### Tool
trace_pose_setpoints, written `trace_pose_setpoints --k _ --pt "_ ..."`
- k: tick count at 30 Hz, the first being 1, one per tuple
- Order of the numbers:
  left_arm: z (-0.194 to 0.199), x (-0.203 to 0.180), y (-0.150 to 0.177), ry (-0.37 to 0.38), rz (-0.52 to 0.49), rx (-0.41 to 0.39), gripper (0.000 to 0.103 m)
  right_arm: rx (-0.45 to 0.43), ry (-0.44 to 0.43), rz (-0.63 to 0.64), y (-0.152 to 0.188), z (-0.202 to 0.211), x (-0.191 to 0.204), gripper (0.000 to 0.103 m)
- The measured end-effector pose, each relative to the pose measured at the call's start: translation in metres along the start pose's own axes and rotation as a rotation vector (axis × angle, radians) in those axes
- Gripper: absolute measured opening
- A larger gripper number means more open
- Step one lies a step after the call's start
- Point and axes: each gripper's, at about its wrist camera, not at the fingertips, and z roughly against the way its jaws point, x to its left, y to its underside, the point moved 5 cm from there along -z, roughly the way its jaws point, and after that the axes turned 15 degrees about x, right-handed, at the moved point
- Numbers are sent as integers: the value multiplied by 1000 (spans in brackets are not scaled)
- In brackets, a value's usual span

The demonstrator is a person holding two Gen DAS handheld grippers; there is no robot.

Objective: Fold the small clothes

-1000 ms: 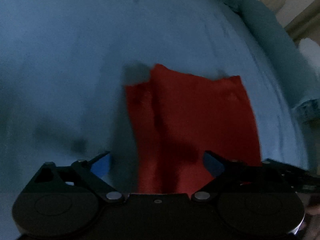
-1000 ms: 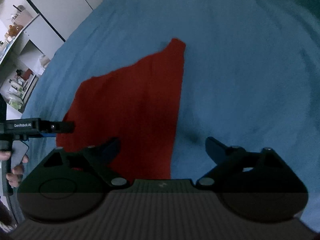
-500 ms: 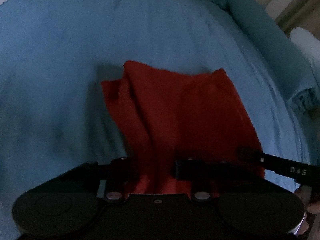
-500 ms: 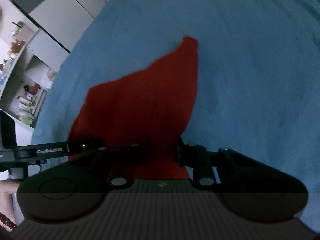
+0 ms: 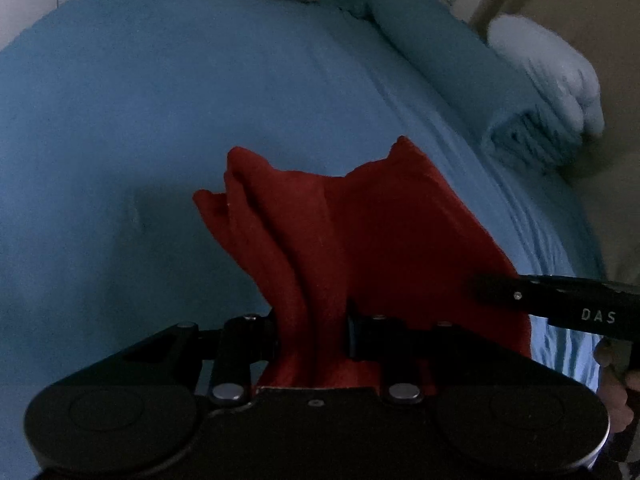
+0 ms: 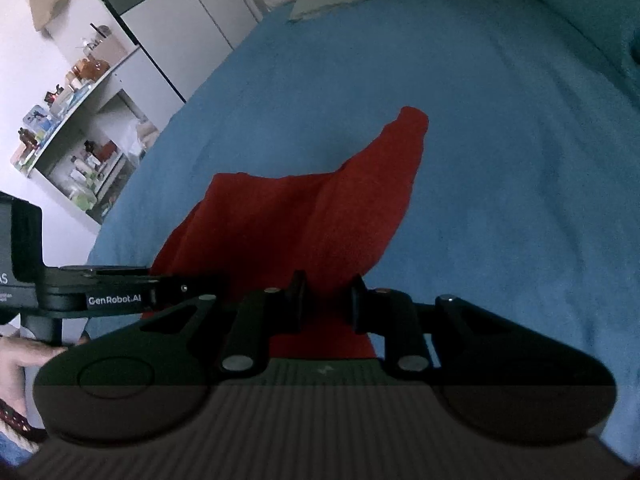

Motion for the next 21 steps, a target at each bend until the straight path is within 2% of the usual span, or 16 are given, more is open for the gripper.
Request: trace_pose_setpoints --k 3,5,7,10,13,15,17,19,21 --pt "-29 -18 30 -20 -8 27 30 38 32 -35 43 -9 -27 36" --pt "-47 -23 50 -86 -27 29 32 62 71 -73 68 -26 -45 37" --pt "-61 -27 60 -164 -62 -7 36 53 98 -75 89 -37 -60 38" --pt "-66 -31 64 -191 -64 -35 40 10 83 -92 99 -40 -66 40" --pt "-57 -30 68 -205 -63 -42 44 3 109 -60 97 -42 -54 43" --pt "-52 -35 74 -225 -64 -57 51 -1 129 -24 101 -37 -51 50" --pt "-40 -34 79 -249 -66 -80 69 -14 145 15 100 -32 -43 68" --pt "-31 -30 85 -267 -53 -103 76 -43 161 53 104 -19 -37 78" --pt "-24 -23 92 -281 -30 -109 77 -65 182 82 108 -6 -31 81"
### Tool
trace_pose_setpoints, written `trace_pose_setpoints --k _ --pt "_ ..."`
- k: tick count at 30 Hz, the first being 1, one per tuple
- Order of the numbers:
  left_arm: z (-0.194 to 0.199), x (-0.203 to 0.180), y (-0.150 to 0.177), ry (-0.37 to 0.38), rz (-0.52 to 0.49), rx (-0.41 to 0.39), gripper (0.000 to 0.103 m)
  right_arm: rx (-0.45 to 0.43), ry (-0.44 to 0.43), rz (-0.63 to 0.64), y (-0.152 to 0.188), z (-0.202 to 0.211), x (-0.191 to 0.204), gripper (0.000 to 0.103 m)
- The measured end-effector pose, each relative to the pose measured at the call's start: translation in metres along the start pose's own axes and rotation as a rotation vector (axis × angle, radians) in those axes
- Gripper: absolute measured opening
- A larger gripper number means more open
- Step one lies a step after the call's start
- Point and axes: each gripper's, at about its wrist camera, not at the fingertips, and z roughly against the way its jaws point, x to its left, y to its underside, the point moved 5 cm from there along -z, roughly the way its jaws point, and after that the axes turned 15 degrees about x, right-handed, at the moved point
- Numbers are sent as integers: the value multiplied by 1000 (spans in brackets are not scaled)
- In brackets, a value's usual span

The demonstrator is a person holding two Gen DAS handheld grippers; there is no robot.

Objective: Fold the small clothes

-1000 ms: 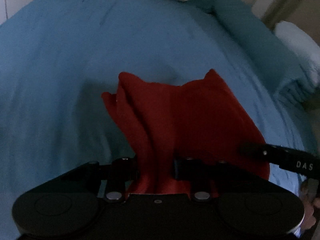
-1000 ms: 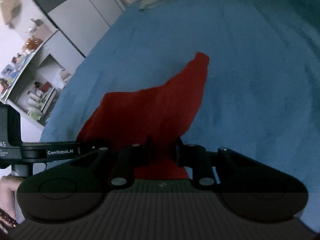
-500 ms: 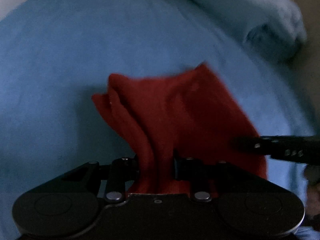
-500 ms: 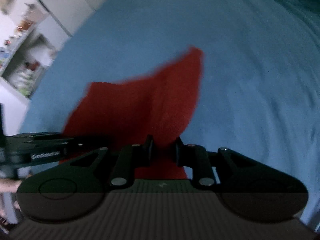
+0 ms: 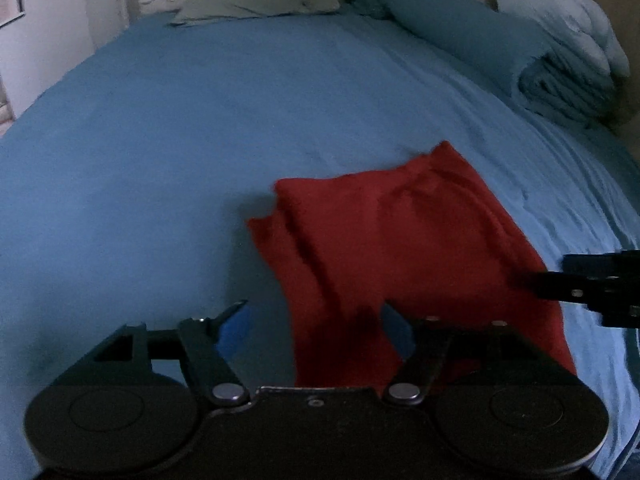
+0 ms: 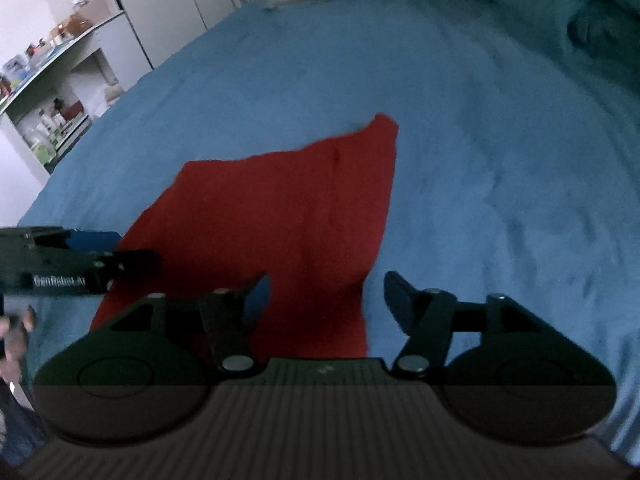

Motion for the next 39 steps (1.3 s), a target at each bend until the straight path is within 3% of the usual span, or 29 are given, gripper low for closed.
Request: trace_pose_setpoints --k 4,11,16,21,24,26,29,34,39 --pt "-11 13 10 -15 28 44 82 -9 28 16 12 10 3 85" --pt "-36 31 17 15 144 95 91 34 113 -28 27 -29 -7 85" --pt "-17 36 19 46 197 74 86 26 103 -66 29 -24 -9 86" --pt "61 35 23 28 207 -53 82 -58 127 -13 27 47 12 86" --pt "124 30 33 68 235 -154 85 -122 141 -25 34 112 30 89" --pt "161 22 44 53 225 -202 97 -165 151 -34 41 150 41 103" --pt "210 8 65 17 187 -253 103 -224 164 -48 55 204 60 103" --pt "252 -15 103 -74 141 -267 103 -229 227 -47 84 262 88 103" --pt "264 -38 135 -124 103 -278 103 -201 266 -44 121 287 107 103"
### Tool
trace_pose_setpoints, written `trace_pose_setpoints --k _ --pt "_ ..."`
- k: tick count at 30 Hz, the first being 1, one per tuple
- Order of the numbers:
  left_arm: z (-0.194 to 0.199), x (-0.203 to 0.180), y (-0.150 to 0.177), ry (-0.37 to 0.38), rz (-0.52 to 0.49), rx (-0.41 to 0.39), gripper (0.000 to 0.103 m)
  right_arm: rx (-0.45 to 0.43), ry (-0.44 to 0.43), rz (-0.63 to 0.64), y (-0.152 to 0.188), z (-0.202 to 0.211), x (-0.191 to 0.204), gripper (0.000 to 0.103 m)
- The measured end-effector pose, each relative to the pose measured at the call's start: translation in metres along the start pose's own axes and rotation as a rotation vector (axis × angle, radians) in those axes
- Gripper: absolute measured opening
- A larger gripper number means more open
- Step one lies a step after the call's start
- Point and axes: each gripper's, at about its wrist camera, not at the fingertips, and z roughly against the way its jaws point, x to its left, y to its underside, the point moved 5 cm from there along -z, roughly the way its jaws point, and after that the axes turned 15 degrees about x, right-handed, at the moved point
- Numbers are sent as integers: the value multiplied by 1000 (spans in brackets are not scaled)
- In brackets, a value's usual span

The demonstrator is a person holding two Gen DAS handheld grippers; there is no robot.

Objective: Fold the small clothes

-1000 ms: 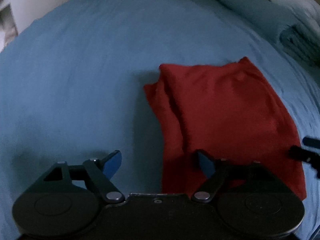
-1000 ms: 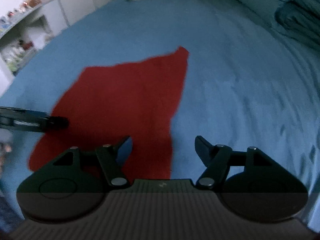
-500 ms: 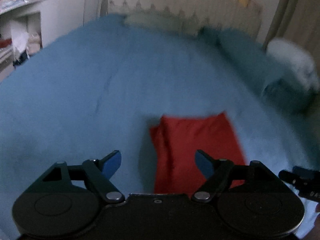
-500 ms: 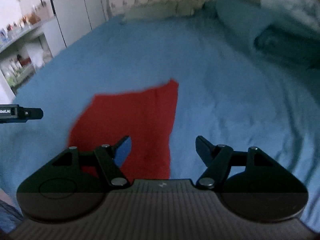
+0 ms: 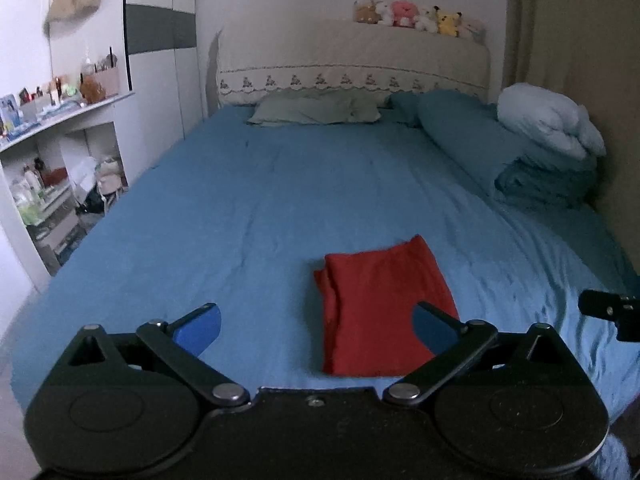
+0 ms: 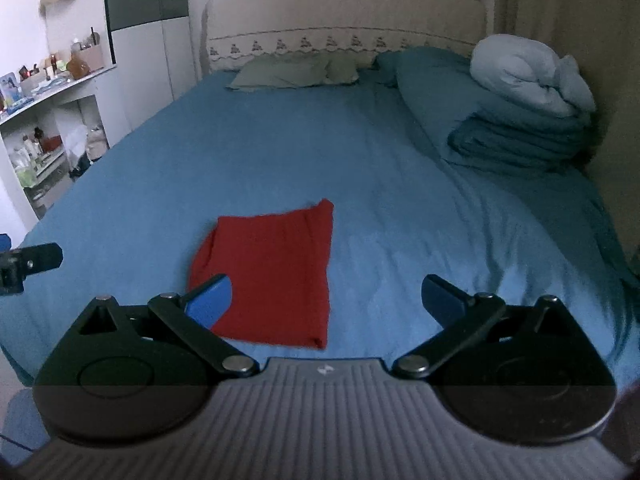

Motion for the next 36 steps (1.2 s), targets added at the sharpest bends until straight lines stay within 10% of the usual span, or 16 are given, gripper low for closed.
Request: trace_pose_setpoints --k 13,36 --pt "-11 -12 64 3 -13 97 103 141 36 -28 82 -18 3 103" --pt "-4 -21 69 -8 -37 76 103 141 20 -49 81 -22 2 103"
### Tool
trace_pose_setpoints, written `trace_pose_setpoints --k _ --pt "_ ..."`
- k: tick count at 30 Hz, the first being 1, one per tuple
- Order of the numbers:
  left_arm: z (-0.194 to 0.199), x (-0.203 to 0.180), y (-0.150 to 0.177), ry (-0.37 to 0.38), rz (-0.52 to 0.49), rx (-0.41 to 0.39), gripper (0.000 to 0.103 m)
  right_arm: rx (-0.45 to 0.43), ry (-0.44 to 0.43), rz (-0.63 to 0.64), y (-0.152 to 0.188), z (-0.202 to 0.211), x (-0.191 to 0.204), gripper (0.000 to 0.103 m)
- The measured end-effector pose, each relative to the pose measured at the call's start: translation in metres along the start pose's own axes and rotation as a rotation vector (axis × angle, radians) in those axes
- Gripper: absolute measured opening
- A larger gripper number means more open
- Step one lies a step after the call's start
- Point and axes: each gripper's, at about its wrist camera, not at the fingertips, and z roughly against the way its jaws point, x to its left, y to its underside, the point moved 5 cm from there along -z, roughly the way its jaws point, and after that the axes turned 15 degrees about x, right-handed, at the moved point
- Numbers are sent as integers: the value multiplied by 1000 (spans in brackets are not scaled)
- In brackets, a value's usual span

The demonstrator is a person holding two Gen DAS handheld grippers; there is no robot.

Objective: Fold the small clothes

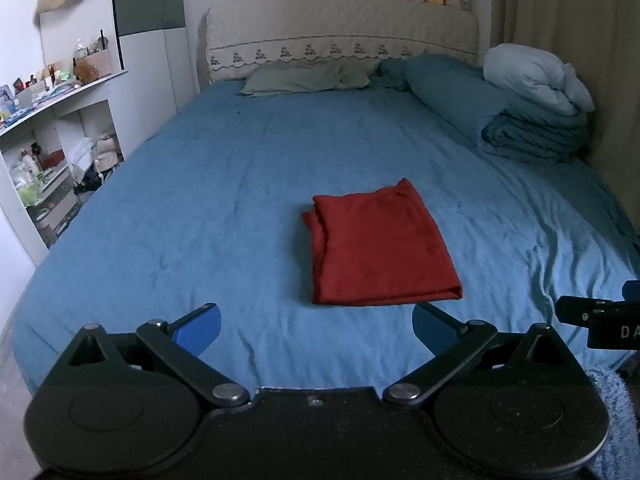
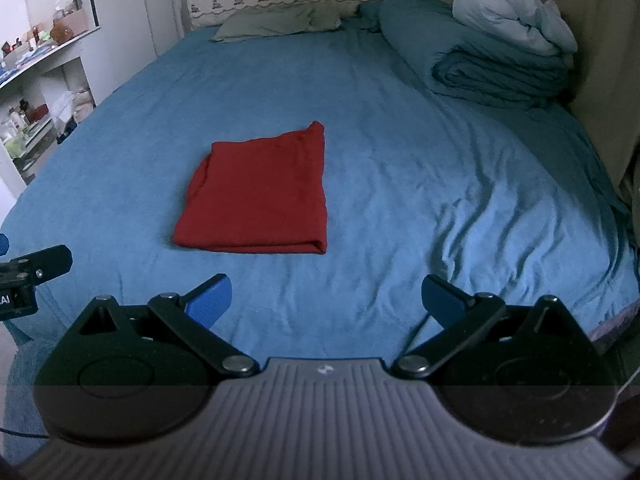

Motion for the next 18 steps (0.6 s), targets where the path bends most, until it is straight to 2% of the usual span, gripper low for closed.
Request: trace_pose_setpoints --k 18 --pt "3 10 2 -6 -11 -12 103 2 3 -8 4 1 5 103"
